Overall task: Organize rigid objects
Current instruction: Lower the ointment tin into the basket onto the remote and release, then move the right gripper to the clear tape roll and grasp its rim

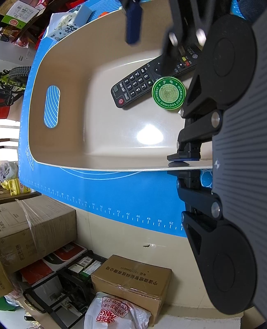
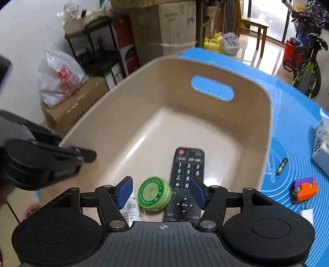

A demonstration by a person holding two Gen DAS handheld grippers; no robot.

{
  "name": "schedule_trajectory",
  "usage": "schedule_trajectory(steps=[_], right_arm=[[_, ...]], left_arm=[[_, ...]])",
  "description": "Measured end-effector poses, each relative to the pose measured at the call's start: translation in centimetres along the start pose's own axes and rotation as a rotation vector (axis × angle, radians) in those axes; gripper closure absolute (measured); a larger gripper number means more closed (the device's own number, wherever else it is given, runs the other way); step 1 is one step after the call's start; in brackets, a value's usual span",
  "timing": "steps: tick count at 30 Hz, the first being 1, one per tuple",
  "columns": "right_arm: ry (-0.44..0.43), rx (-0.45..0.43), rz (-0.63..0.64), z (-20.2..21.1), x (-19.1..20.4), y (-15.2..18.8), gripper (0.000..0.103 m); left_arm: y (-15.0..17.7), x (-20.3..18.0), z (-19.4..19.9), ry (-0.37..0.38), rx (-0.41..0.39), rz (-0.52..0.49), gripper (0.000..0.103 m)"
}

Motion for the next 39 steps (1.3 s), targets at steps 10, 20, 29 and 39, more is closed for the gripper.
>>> schedule_trajectory(steps=[10,20,29,39], right_arm=[[0.024,-0.175,-0.172,6.6,-5.1,-0.5,0.03],[0.176,-0.109,-0.248,7.4,-12.3,6.6,0.031],[0.208,0.062,-0.348,2.9,-14.8,13.7,0.037],[0.232,0.105,-0.279,0.9,-13.4,14.2,0.058]], left_arm=[[0.0,0.0,0.1,-0.003,-0.001,-0.003,0.096],[0.0,-0.1,0.2,-0.004,0.0,-0.005,0.096],[0.0,0.0,0.2,-0.005,0.002,-0.007,0.096],[0.0,-0.1,0.1,-0.004,0.001,-0.007,0.095]])
Point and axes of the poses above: each gripper's, at about its wrist camera, not at the fingertips, and z roughly against the way its jaws point, x to its left, y to its underside, the point moved 6 cm from there along -z, roughly the way its jaws point, and after that the axes turned 3 degrees about -z, right-handed, at the moved point
